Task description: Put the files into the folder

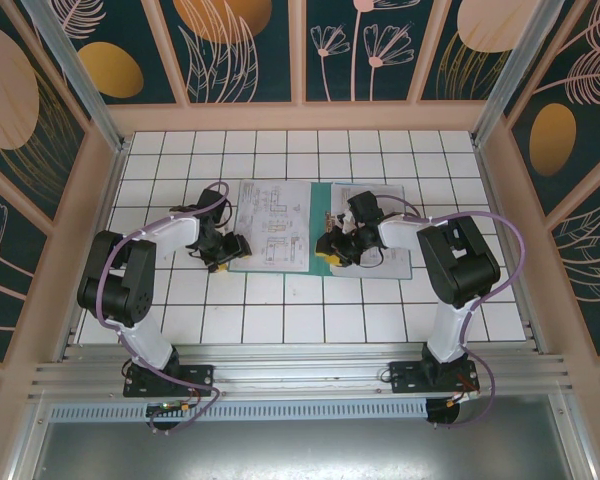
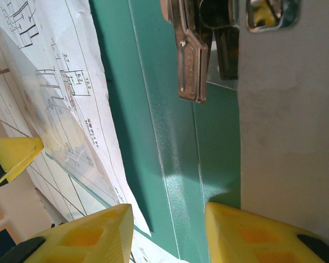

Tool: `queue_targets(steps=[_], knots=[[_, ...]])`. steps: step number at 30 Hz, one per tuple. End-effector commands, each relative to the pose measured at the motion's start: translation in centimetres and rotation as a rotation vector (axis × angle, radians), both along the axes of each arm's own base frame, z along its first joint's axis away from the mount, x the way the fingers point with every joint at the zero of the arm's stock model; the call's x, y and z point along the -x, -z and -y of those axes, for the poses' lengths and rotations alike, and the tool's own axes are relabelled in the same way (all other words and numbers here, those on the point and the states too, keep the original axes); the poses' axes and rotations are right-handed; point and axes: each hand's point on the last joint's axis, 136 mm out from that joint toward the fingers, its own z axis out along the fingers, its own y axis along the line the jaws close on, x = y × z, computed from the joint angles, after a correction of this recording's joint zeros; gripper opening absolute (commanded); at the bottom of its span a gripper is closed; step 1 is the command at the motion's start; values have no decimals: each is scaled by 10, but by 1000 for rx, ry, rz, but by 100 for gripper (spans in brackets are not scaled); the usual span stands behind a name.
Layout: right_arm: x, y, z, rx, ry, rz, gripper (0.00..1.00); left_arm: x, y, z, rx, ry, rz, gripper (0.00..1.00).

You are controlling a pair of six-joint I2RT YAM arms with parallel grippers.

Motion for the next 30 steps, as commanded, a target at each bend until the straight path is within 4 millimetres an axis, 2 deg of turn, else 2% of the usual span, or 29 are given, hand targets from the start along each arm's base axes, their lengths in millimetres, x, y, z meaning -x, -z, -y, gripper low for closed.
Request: queue_targets(steps=[1, 3, 7, 8, 11, 17, 19, 23, 26, 30], knots=[[31, 56, 29, 182, 10, -136, 41, 5, 3, 18, 76, 13, -13, 64], [30, 56, 29, 182, 10, -137, 41, 0, -3, 26, 120, 16, 12, 64], [29, 56, 28, 182, 7, -135, 41, -5, -12, 30, 146, 18, 43, 63], [29, 56, 28, 181, 6, -134, 41, -9, -24, 32, 163, 22, 78, 63], [29, 56, 28, 180, 4, -136, 41, -14, -41, 37, 200, 25, 118, 63], [29, 57, 27, 183, -1, -136, 41, -13, -65, 42, 250, 10, 151, 63], [30, 57, 28, 185, 0, -137, 41, -7, -60, 31, 182, -1, 120, 63], [32, 57, 29, 187, -2, -139, 41, 13, -31, 0, -13, -16, 10, 63], [33, 57, 29, 187, -5, -138, 41, 20, -17, -6, -44, -29, -26, 65], [33, 58, 29, 186, -5, -139, 41, 16, -8, -5, -39, -42, -25, 67]])
